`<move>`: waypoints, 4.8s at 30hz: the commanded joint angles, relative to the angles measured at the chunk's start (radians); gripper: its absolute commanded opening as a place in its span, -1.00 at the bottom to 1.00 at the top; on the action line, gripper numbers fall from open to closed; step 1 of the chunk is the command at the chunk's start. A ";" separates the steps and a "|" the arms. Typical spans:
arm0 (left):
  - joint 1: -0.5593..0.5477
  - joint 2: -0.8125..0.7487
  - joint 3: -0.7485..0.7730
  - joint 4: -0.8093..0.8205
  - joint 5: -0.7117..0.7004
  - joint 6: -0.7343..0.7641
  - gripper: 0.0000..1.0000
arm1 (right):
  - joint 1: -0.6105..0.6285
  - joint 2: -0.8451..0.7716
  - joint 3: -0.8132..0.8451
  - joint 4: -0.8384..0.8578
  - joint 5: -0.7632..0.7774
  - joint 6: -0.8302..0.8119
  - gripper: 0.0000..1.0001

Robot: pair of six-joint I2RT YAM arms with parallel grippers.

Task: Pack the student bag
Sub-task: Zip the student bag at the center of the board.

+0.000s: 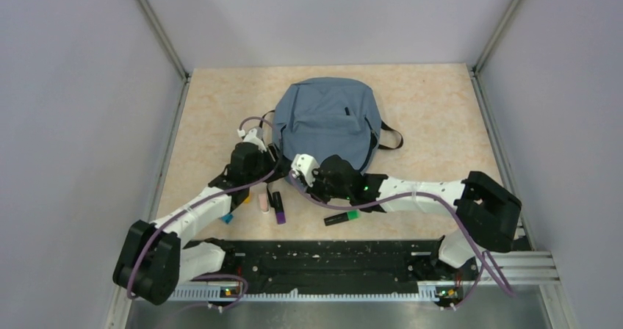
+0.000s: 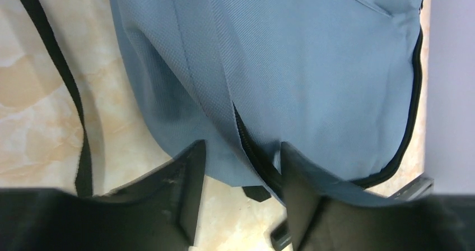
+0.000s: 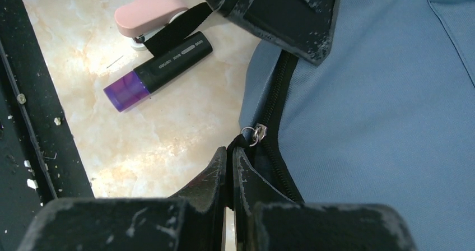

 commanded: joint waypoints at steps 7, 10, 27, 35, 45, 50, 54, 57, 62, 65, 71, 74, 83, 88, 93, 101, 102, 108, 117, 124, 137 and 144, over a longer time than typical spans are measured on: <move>-0.004 0.015 0.044 0.039 -0.039 0.031 -1.00 | 0.039 -0.014 0.019 0.010 0.086 -0.010 -1.00; -0.003 -0.008 0.088 -0.055 -0.098 0.073 -1.00 | 0.041 -0.049 -0.020 0.033 0.146 -0.020 -1.00; 0.195 0.000 0.229 -0.198 -0.033 0.285 -1.00 | 0.039 -0.222 -0.139 -0.024 0.316 0.002 -1.00; 0.287 0.175 0.356 -0.158 0.032 0.344 -1.00 | 0.039 -0.223 -0.164 -0.012 0.407 0.034 -1.00; 0.336 0.448 0.567 -0.122 0.096 0.454 -1.00 | 0.008 -0.215 -0.173 0.003 0.418 0.086 -1.00; 0.338 0.509 0.613 -0.112 0.149 0.454 -0.98 | -0.020 -0.219 -0.172 0.014 0.379 0.105 -1.00; 0.338 0.459 0.547 -0.056 0.204 0.404 -0.21 | -0.038 -0.233 -0.171 0.025 0.343 0.112 -1.00; 0.337 0.376 0.471 -0.046 0.188 0.358 0.24 | -0.042 -0.233 -0.170 0.040 0.324 0.114 -1.00; 0.326 0.209 0.326 -0.030 0.190 0.292 0.32 | -0.046 -0.210 -0.166 0.065 0.299 0.124 -1.00; 0.307 0.132 0.276 -0.069 0.196 0.276 0.32 | -0.046 -0.196 -0.165 0.084 0.290 0.132 -1.00; 0.253 -0.026 0.119 -0.012 0.213 0.152 0.27 | -0.046 -0.169 -0.156 0.107 0.270 0.144 -1.00; 0.192 -0.075 0.087 0.008 0.183 0.106 0.26 | -0.046 -0.154 -0.148 0.112 0.255 0.151 -1.00; 0.026 -0.026 0.056 0.063 0.110 0.007 0.28 | -0.046 -0.145 -0.146 0.115 0.249 0.154 -1.00; -0.006 0.029 0.037 0.095 0.106 -0.025 0.30 | -0.046 -0.148 -0.146 0.115 0.249 0.154 -1.00; -0.015 0.046 0.032 0.099 0.087 -0.029 0.33 | -0.046 -0.147 -0.152 0.118 0.246 0.154 -1.00; -0.015 0.104 0.040 0.109 0.087 -0.026 0.34 | -0.045 -0.152 -0.161 0.126 0.245 0.154 -1.00; -0.015 0.111 0.040 0.111 0.087 -0.026 0.32 | -0.045 -0.155 -0.163 0.126 0.245 0.154 -1.00; -0.015 0.113 0.042 0.116 0.087 -0.025 -0.42 | -0.045 -0.163 -0.178 0.120 0.281 0.151 -1.00; -0.015 0.069 0.077 0.033 0.074 0.026 -1.00 | -0.110 -0.181 -0.200 0.073 0.352 0.155 -1.00; -0.015 0.025 0.088 -0.004 0.068 0.048 -1.00 | -0.187 -0.209 -0.218 0.052 0.366 0.154 -1.00; -0.015 0.001 0.100 -0.005 0.207 0.187 -1.00 | -0.340 -0.229 -0.219 0.084 0.294 0.207 -1.00; -0.021 -0.017 0.079 0.068 0.339 0.250 -1.00 | -0.452 -0.203 -0.191 0.084 0.265 0.184 -1.00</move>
